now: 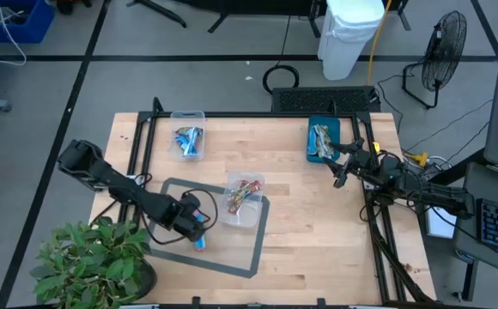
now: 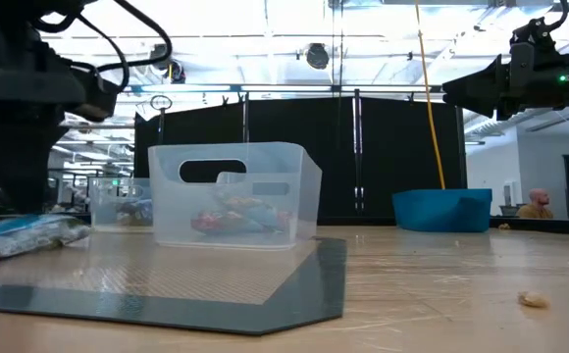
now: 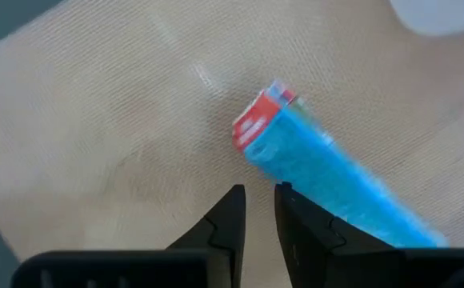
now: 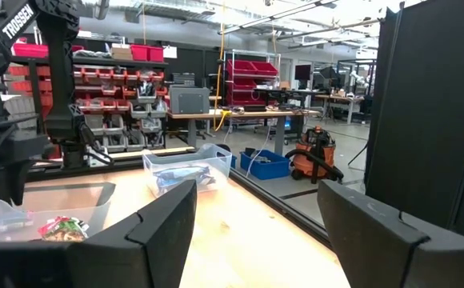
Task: Pick and place Granola Bars by type
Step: Put the red granola bar into the bottom transparent bin
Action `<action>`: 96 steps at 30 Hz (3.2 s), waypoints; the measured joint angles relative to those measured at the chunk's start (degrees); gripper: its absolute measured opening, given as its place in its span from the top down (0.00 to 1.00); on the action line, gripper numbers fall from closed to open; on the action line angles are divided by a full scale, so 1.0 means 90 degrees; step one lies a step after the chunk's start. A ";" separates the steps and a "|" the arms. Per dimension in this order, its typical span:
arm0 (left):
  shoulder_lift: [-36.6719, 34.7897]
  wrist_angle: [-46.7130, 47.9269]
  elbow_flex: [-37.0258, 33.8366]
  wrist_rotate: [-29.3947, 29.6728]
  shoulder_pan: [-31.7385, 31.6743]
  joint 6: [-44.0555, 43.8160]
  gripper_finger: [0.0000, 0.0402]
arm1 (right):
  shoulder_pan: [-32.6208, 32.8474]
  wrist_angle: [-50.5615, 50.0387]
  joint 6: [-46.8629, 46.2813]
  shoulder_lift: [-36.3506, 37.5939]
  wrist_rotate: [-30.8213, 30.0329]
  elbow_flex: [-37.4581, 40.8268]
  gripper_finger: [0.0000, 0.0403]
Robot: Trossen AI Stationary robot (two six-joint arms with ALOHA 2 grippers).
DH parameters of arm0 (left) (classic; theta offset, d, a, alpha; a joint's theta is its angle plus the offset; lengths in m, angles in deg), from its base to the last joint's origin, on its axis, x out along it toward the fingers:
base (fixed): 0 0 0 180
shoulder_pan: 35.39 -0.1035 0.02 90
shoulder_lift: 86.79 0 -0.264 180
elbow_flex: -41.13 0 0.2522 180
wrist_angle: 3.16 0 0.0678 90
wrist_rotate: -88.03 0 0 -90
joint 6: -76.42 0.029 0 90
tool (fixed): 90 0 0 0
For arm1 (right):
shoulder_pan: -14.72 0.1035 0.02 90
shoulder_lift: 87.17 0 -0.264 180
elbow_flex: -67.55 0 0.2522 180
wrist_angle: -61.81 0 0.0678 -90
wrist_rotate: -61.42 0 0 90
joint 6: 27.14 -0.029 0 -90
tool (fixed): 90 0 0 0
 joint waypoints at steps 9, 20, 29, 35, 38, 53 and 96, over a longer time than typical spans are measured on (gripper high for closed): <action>-0.0110 -0.0386 0.0004 -0.0339 -0.0059 -0.1724 0.82 | -0.0001 0.0000 -0.0002 -0.0001 0.0000 -0.0002 0.38; -0.0109 -0.0732 -0.0069 0.0062 -0.0059 -0.2322 0.81 | 0.0000 0.0000 0.0000 -0.0002 0.0000 0.0000 0.38; 0.0146 -0.1039 -0.0074 0.0004 -0.0057 -0.2496 0.61 | -0.0002 0.0000 0.0000 -0.0002 0.0000 -0.0002 0.38; 0.0479 -0.1111 -0.0074 -0.0413 -0.0059 -0.2664 0.52 | 0.0000 0.0000 -0.0002 0.0000 0.0000 -0.0002 0.38; 0.0490 -0.1112 -0.0074 -0.0443 -0.0059 -0.2696 0.51 | 0.0000 0.0000 -0.0002 0.0000 0.0000 -0.0002 0.38; 0.0490 -0.1184 -0.0079 -0.0777 -0.0059 -0.2601 0.72 | -0.0001 0.0001 0.0000 -0.0001 0.0000 -0.0002 0.38; -0.0130 -0.1865 0.2248 0.1235 -0.2284 0.5990 0.99 | 0.0000 0.0000 0.0000 -0.0002 -0.0002 -0.0002 0.38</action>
